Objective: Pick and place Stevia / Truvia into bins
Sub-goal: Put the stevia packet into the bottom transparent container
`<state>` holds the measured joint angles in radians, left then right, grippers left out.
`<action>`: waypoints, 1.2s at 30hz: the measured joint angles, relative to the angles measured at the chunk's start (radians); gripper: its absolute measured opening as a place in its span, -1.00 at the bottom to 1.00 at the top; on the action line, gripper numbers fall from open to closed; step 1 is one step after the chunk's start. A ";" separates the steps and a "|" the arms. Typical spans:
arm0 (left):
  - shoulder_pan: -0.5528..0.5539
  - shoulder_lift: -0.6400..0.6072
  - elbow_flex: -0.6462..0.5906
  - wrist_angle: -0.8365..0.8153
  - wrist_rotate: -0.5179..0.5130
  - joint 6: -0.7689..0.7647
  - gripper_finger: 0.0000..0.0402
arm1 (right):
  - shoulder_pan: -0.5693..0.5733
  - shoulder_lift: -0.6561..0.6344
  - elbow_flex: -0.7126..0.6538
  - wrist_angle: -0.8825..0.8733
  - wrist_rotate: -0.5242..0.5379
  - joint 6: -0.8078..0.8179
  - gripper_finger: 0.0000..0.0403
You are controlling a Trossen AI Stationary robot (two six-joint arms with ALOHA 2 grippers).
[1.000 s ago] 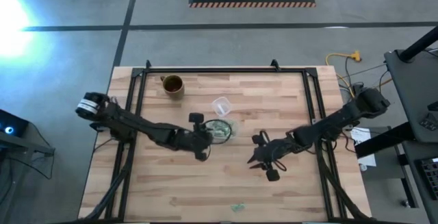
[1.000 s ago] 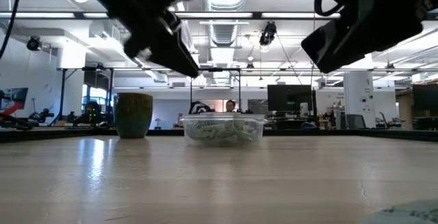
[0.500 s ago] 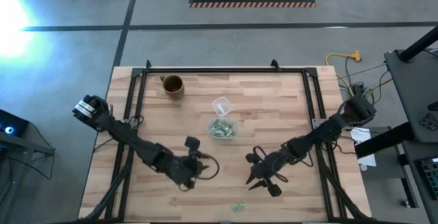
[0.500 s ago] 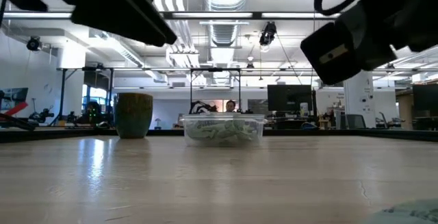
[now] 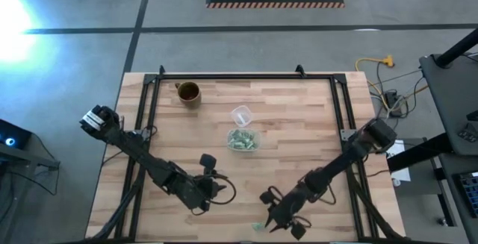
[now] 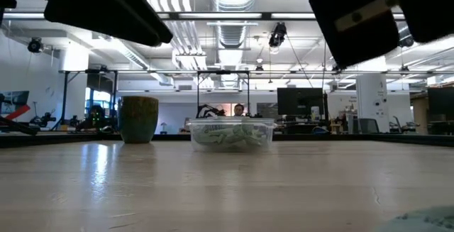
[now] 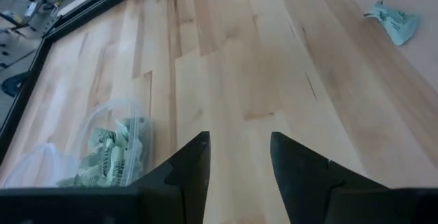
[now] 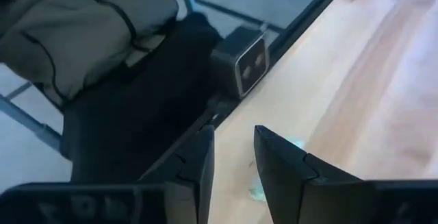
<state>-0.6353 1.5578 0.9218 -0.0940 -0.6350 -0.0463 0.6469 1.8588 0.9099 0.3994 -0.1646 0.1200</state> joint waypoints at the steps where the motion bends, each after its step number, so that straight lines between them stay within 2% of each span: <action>1: 0.000 0.000 0.000 -0.001 0.001 0.000 -0.32 | 0.009 0.018 0.011 -0.006 0.005 0.000 -0.53; 5: 0.000 0.000 0.000 0.000 0.000 -0.001 -0.32 | 0.024 0.084 0.064 -0.021 0.012 -0.019 -0.53; 10: -0.004 0.000 0.000 0.001 0.001 -0.009 -0.32 | 0.012 0.112 0.148 -0.202 0.120 0.022 -0.53; 13: -0.007 0.000 0.000 0.000 0.001 -0.028 -0.32 | 0.013 0.123 0.184 -0.250 0.153 0.047 -0.53; 23: -0.034 0.000 0.000 0.004 0.002 -0.054 -0.32 | 0.031 0.142 0.209 -0.260 0.171 0.071 -0.53; 27: -0.035 0.000 0.000 0.007 0.002 -0.059 -0.32 | 0.031 0.149 0.191 -0.265 0.223 0.104 -0.53; 36: -0.035 0.000 0.000 0.004 0.002 -0.074 -0.32 | 0.029 0.151 0.183 -0.260 0.229 0.109 -0.53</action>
<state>-0.6708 1.5578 0.9215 -0.0898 -0.6331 -0.1204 0.6762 2.0096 1.0926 0.1398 0.0639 0.2291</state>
